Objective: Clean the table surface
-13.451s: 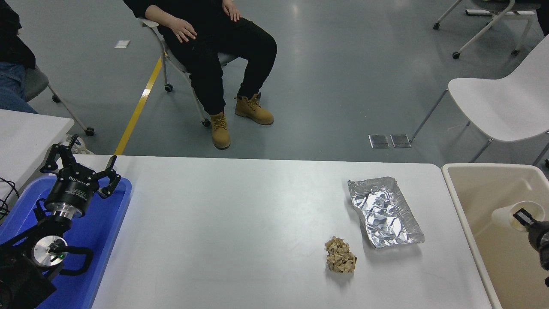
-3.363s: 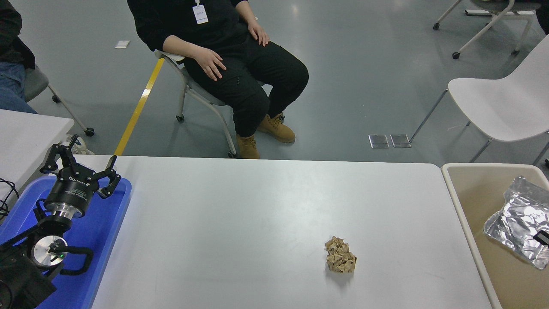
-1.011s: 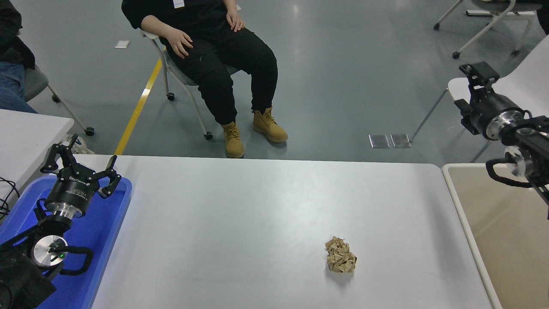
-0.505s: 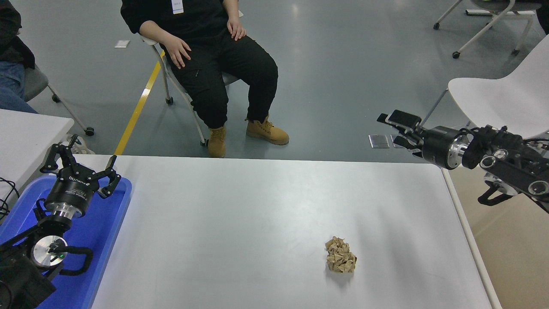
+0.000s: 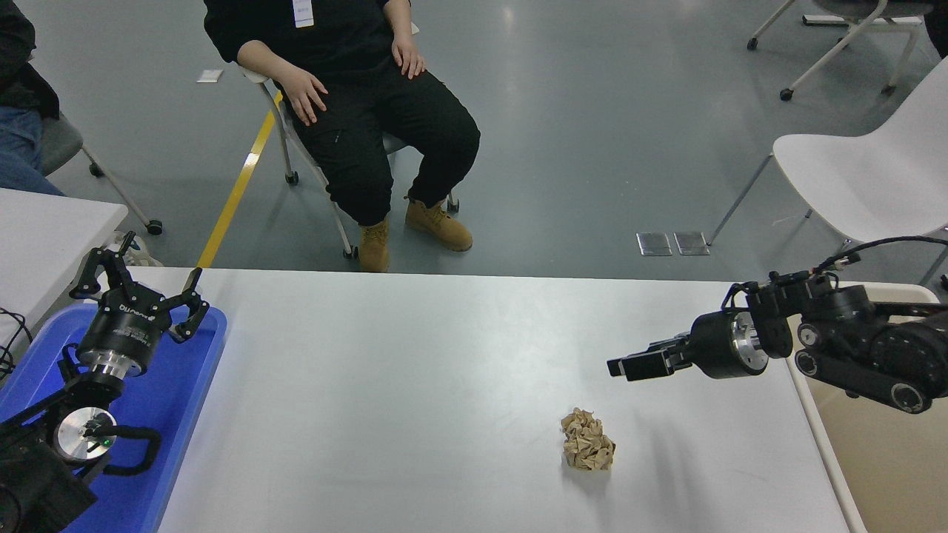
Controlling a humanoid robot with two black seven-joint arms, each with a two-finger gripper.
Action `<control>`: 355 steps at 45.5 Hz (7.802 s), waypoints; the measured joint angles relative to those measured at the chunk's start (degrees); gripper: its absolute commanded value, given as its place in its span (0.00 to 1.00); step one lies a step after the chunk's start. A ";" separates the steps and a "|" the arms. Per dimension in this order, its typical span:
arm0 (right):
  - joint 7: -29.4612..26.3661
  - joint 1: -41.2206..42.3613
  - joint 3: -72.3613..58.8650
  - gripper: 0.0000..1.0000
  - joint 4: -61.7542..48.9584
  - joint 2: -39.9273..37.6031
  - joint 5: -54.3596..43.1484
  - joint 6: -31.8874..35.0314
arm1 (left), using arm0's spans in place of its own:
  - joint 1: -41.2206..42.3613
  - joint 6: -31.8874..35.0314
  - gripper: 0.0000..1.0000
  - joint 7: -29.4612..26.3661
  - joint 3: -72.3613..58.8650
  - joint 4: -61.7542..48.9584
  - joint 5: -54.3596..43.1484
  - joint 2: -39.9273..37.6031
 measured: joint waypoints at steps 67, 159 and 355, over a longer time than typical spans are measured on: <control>0.78 -5.75 -4.29 0.98 -10.51 13.65 -2.22 -5.34 | 0.00 0.00 1.00 0.00 0.01 0.00 0.00 0.01; 3.49 -7.90 5.63 0.00 -15.27 13.96 4.27 -12.25 | 0.00 0.00 1.00 0.00 0.04 0.00 0.00 0.01; -9.72 -33.50 26.86 0.98 -62.24 7.41 77.76 -18.79 | 0.00 0.00 1.00 0.00 0.01 0.00 0.00 0.02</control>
